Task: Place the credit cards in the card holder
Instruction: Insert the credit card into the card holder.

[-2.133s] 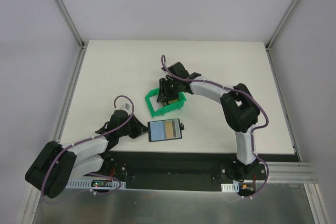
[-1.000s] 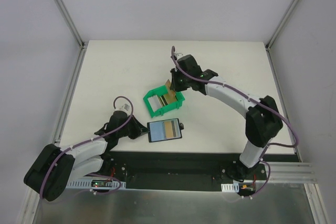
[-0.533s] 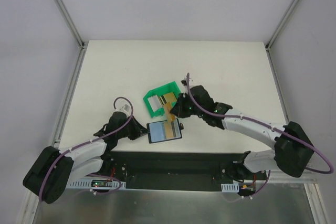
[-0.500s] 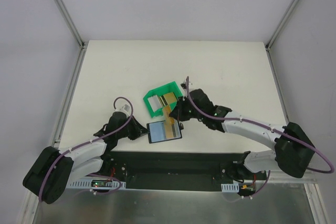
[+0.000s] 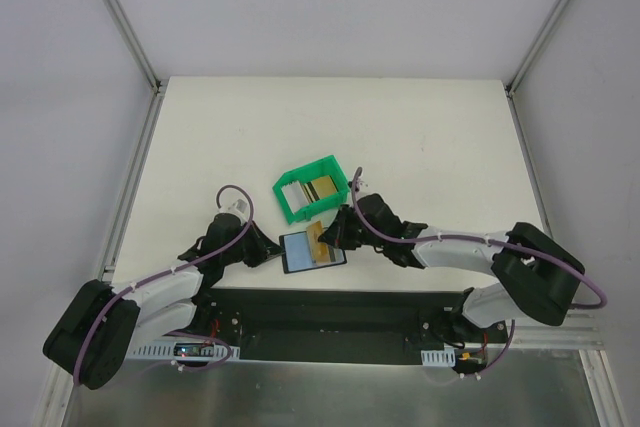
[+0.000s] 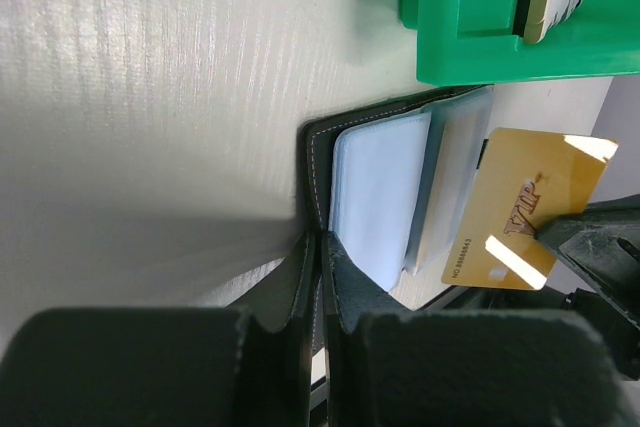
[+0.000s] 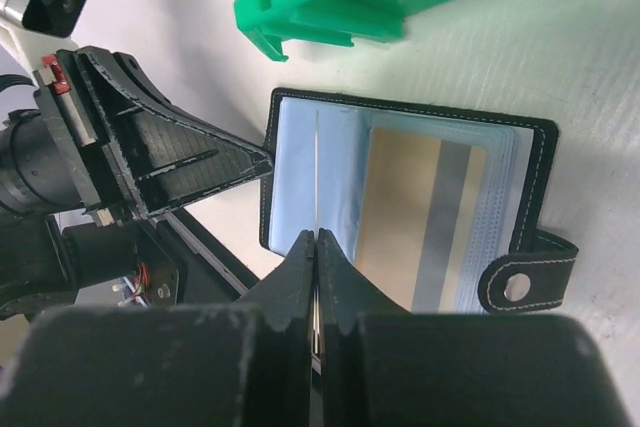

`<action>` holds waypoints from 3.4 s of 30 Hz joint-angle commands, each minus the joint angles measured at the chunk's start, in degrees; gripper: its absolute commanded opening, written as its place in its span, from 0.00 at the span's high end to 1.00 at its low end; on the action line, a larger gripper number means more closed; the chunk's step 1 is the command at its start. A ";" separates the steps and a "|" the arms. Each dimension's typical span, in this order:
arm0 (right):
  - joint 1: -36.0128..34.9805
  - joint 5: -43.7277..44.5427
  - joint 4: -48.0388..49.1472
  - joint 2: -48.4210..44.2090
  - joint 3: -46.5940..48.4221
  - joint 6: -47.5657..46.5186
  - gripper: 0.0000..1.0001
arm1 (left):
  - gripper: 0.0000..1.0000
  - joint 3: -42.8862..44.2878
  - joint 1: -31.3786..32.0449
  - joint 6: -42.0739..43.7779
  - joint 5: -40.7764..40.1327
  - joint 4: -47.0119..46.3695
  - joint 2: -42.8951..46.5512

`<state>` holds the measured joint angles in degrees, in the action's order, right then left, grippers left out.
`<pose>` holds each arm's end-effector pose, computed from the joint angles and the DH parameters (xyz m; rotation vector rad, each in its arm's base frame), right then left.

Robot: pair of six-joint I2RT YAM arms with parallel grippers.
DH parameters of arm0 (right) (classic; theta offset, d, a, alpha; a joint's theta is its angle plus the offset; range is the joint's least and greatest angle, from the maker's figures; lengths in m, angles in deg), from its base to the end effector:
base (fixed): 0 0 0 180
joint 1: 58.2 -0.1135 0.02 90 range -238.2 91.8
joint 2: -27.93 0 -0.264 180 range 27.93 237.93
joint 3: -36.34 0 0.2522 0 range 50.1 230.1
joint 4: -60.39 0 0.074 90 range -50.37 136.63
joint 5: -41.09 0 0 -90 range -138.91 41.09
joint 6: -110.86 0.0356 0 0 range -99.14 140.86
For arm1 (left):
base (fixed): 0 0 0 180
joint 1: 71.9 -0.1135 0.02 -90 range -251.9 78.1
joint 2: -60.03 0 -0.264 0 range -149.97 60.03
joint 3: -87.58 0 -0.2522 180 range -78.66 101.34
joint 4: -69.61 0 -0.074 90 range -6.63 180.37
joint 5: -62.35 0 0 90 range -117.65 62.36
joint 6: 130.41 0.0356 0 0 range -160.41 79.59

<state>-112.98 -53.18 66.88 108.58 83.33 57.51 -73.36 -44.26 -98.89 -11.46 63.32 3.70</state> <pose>0.1619 0.2339 0.1842 -0.3995 2.1831 1.0279 0.1434 -0.0863 0.1248 -0.4366 2.2850 -1.1371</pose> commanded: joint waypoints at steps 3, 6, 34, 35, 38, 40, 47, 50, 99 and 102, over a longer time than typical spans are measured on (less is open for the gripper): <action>0.38 -1.88 8.48 3.82 -1.15 3.61 1.00 | 1.00 -0.38 -0.48 1.09 0.87 1.42 0.00; 0.64 -2.50 9.81 5.05 -1.94 4.31 1.00 | 1.00 -0.38 -0.48 0.91 0.78 1.42 0.09; 1.96 -2.50 23.26 11.82 -9.06 11.26 1.00 | 1.00 -0.46 -0.48 0.73 0.60 1.60 -0.09; 1.96 -2.15 23.26 11.56 -9.32 11.26 1.00 | 1.00 -0.55 -0.48 0.73 0.60 1.60 0.17; 1.96 -2.49 23.26 12.52 -9.07 11.43 1.00 | 1.00 -0.73 -0.48 0.56 0.43 1.60 0.61; 1.70 -3.46 23.34 13.84 -8.28 11.87 1.00 | 1.00 -0.82 -0.48 0.47 0.43 1.60 0.44; -1.29 0.22 24.22 14.63 -7.74 15.12 1.00 | 1.00 -0.64 -0.48 0.38 0.43 1.33 0.44; -2.17 1.20 25.01 15.16 -7.40 15.74 1.00 | 1.00 -0.99 -0.48 0.12 0.43 1.07 0.53; -4.63 -1.19 2.09 13.41 8.96 0.89 0.66 | 1.00 -0.64 -0.48 0.65 0.95 0.72 0.35; -4.72 2.77 -3.62 10.77 9.13 -0.96 0.64 | 1.00 -0.99 -0.39 0.30 0.87 0.72 0.88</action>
<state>-117.40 -55.04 69.28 123.33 90.94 59.47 -73.87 -44.26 -99.34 -11.29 63.12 4.18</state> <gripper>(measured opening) 0.353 0.006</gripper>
